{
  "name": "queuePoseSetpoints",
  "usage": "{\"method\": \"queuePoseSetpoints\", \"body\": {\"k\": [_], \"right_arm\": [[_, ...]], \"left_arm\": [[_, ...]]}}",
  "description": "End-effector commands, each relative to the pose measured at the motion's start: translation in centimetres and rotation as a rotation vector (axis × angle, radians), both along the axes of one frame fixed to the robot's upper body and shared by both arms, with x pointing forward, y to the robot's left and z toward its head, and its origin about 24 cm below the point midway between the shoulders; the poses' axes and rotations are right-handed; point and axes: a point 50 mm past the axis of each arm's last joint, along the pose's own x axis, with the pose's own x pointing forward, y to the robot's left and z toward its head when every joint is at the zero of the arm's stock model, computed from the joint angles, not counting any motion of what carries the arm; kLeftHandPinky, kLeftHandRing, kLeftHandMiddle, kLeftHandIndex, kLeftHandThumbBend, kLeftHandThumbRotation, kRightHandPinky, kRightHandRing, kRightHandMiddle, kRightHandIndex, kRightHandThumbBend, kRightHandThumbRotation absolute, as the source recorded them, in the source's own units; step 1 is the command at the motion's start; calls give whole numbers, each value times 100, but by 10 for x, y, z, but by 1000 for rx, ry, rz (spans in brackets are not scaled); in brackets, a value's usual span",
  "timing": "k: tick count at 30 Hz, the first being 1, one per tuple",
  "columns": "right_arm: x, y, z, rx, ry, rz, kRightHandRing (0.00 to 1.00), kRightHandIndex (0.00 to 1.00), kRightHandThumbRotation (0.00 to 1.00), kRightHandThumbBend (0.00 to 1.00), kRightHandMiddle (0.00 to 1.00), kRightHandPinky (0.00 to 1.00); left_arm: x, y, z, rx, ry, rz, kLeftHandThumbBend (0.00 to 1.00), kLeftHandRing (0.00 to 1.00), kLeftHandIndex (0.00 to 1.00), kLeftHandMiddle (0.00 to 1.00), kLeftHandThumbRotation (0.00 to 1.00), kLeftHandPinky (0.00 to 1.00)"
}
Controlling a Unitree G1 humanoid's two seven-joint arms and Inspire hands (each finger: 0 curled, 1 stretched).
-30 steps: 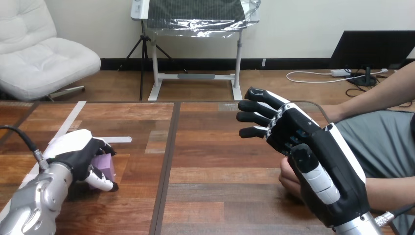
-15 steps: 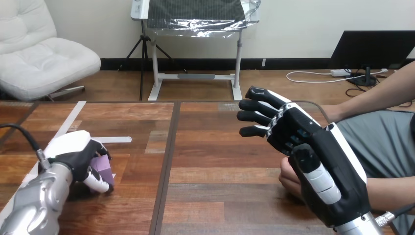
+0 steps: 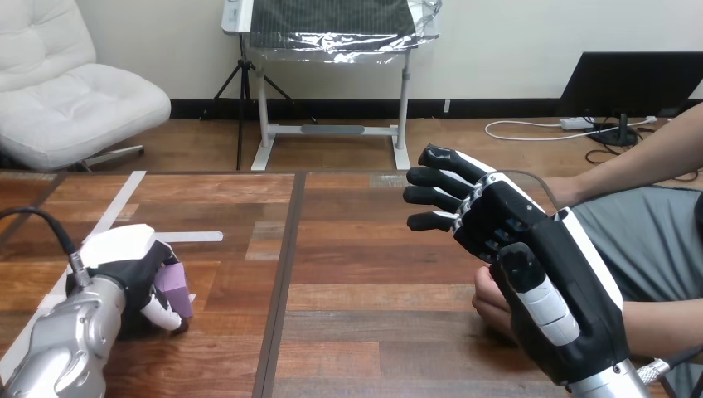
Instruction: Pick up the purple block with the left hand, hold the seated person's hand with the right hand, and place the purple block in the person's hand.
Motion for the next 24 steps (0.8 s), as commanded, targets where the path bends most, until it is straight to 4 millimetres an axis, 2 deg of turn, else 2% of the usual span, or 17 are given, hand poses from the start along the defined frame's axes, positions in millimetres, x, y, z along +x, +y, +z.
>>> {"method": "queuePoseSetpoints", "body": {"k": [1,3,10,12,19,24], "right_arm": [[9,0,15,4,-81,7,81,84,78,92,82,73],[9,0,15,5,-80,8,81,84,78,92,83,73],[9,1,15,8,-81,10,81,84,78,92,82,73],[10,1,15,9,-81,12,81,84,78,92,82,73],[10,0,15,10,-80,10,81,84,77,91,82,73],[10,0,14,9,-79,11,81,84,77,92,82,73]], "left_arm": [[18,-1,25,39,-77,-9,69,60,68,67,0,46],[18,-1,25,33,-84,-3,69,58,67,65,0,44],[17,0,24,4,-118,16,70,30,60,41,0,22],[16,0,24,0,-128,21,69,27,58,38,0,19],[16,-1,24,-15,-151,35,69,18,53,29,0,11],[15,-1,24,-24,-162,43,69,17,52,28,0,10]]}}
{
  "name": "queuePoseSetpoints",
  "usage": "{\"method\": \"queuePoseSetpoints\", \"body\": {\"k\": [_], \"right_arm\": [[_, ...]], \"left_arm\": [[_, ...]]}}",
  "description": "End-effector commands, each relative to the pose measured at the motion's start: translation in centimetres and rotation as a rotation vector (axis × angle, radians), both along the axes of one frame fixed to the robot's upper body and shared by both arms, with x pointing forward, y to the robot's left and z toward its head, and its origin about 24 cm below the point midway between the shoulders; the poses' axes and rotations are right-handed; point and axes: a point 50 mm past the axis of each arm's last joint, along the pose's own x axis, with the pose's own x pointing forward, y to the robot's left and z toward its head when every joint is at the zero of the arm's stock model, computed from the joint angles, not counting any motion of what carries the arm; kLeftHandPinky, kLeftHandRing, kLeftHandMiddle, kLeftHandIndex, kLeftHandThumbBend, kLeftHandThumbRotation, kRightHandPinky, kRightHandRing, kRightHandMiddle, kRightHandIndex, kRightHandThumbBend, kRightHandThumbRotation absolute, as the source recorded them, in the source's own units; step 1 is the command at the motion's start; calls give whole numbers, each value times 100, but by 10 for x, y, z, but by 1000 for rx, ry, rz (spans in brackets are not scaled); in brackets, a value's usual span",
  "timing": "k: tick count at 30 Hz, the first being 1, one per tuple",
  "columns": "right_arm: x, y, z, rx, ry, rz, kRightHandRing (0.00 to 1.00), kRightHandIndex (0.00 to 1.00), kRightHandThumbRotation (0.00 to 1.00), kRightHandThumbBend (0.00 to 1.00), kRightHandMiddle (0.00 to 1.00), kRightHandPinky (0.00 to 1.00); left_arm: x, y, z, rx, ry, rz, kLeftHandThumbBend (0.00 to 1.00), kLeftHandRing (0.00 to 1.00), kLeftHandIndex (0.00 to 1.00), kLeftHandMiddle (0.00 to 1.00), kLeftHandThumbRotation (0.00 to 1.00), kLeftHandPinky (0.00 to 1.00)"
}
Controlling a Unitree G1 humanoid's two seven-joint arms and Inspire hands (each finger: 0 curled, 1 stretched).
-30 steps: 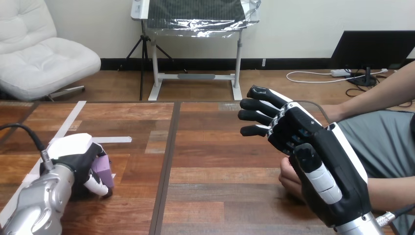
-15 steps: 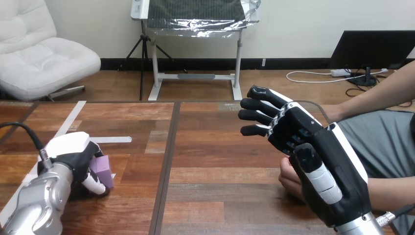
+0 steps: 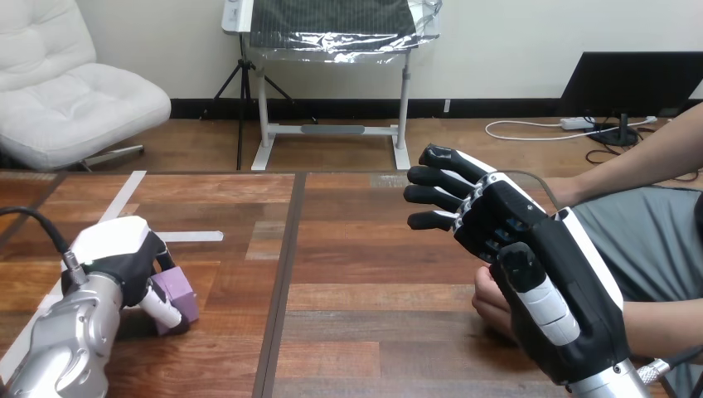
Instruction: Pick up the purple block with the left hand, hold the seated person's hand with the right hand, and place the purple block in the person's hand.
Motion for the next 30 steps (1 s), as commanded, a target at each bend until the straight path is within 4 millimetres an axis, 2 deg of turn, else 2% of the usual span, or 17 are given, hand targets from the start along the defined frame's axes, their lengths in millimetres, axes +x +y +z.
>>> {"method": "queuePoseSetpoints", "body": {"k": [1,16,24,30], "right_arm": [[10,1,14,7,-79,11,81,84,77,92,82,73],[14,-2,12,-40,-77,0,80,83,79,90,81,72],[19,-5,10,-79,-62,-20,79,82,78,89,81,71],[23,-8,9,-133,-70,-46,79,82,78,90,81,70]], "left_arm": [[14,-2,21,-10,-100,7,69,17,51,28,0,10],[11,-4,22,-66,-163,25,71,21,49,32,0,13],[8,-8,28,-107,-200,27,73,26,48,37,0,16],[4,-11,33,-135,-235,31,74,25,48,36,0,16]]}}
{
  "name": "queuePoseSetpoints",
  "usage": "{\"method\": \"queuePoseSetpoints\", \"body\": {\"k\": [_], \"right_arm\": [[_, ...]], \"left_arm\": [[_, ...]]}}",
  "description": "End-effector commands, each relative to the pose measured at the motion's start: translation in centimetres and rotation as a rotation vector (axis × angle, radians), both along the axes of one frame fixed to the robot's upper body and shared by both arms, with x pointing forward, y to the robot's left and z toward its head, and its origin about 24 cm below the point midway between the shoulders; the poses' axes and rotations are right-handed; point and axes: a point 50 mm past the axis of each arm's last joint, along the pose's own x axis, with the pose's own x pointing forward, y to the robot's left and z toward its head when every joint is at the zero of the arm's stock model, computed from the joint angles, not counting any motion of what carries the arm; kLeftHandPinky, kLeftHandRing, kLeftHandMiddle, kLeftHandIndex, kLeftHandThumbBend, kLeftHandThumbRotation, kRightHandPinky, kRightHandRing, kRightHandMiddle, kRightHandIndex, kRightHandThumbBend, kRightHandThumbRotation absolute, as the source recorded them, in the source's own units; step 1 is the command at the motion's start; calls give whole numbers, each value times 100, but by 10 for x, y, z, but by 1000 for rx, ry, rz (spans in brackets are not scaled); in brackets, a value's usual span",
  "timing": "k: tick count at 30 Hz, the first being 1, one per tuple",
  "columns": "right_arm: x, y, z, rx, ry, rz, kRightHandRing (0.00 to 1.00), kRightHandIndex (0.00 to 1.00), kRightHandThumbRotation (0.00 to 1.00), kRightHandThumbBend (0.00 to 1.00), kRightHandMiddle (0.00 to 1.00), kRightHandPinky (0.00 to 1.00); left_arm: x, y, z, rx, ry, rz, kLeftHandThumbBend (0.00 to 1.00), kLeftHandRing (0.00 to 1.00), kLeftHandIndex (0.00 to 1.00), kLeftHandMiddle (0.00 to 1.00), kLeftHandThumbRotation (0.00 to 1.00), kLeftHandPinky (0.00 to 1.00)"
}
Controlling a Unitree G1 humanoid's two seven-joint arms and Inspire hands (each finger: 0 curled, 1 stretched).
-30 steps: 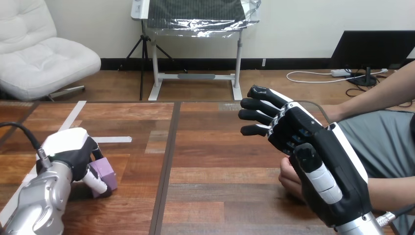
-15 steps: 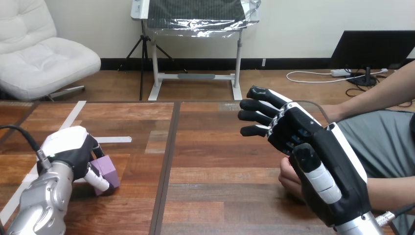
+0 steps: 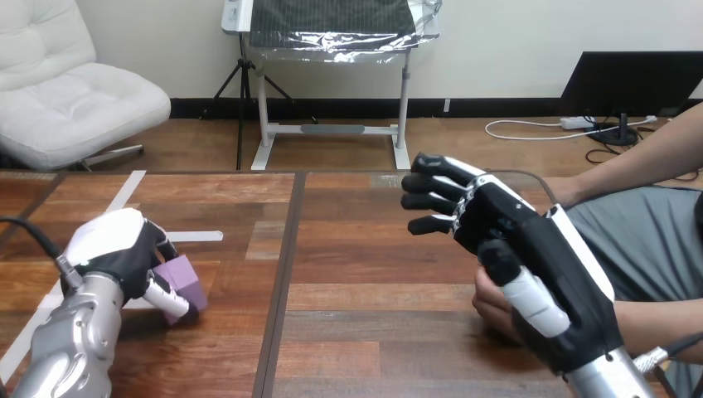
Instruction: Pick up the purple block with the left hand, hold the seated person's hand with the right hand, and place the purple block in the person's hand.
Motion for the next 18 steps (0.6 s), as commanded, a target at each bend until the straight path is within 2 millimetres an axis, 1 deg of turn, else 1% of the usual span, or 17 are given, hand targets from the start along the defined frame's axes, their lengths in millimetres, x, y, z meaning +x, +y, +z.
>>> {"method": "queuePoseSetpoints", "body": {"k": [1,5,11,18], "right_arm": [[13,-5,13,-42,-83,-26,79,82,79,90,81,70],[17,-9,13,-87,-92,-46,79,83,79,90,81,71],[23,-15,12,-157,-111,-78,79,82,77,86,81,71],[32,-25,12,-238,-132,-101,80,81,74,84,82,72]], "left_arm": [[8,-8,29,-32,-144,-9,74,24,48,35,0,16],[5,-11,33,-54,-173,-11,73,22,48,33,0,14],[-1,-15,40,-94,-227,-18,74,22,47,33,0,13],[-9,-21,51,-144,-288,-27,72,25,47,36,0,16]]}}
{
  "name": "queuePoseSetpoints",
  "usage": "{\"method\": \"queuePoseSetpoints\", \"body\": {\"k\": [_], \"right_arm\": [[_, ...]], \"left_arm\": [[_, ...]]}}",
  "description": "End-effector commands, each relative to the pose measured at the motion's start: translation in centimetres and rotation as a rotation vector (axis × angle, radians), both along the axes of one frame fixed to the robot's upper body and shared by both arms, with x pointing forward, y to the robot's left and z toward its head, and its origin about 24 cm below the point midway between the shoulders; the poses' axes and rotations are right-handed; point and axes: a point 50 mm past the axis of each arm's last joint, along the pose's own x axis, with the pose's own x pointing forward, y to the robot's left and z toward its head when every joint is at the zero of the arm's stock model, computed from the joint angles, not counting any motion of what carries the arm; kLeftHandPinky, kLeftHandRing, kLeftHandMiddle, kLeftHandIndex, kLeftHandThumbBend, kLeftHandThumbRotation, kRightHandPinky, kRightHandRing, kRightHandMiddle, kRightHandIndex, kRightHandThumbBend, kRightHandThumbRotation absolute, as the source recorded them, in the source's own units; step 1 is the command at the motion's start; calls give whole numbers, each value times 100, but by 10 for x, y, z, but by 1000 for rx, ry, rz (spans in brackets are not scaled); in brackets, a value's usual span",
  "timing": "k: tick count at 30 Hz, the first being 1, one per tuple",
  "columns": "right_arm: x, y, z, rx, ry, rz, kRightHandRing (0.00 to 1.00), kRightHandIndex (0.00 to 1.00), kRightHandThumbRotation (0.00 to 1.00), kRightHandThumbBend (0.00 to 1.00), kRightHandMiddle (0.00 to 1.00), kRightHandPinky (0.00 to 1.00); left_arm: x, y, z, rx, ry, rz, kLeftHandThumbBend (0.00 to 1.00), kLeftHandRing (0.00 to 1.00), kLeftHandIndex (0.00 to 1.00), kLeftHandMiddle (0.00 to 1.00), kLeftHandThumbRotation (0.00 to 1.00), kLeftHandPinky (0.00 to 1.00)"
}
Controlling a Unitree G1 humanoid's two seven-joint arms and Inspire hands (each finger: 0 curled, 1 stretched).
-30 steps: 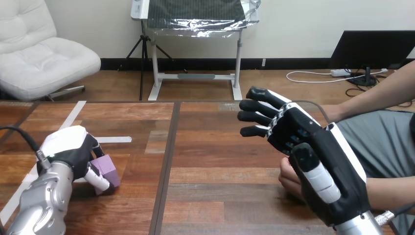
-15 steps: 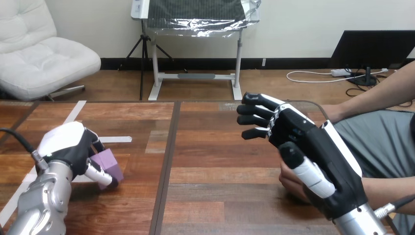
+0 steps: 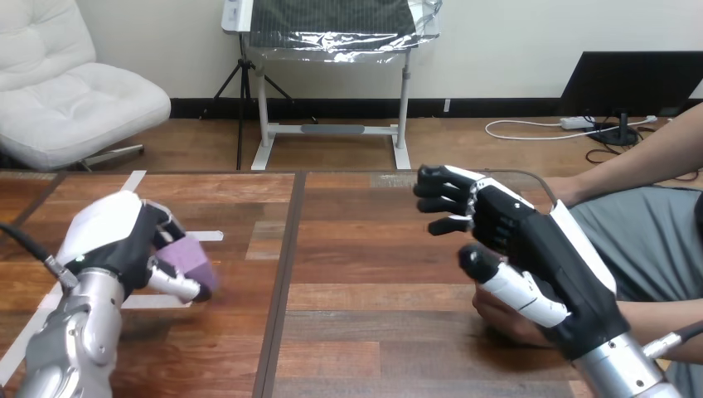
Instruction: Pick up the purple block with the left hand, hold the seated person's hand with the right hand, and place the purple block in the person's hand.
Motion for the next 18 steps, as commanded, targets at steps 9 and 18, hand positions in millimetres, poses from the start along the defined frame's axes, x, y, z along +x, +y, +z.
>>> {"method": "queuePoseSetpoints", "body": {"k": [9,18], "right_arm": [[27,-23,19,-153,-113,-57,82,83,69,84,83,74],[35,-36,23,-246,-133,-79,82,84,63,81,84,74]], "left_arm": [[-11,-18,45,-138,-225,-21,68,31,47,39,0,25],[-27,-26,60,-212,-300,-30,67,33,46,42,0,24]]}}
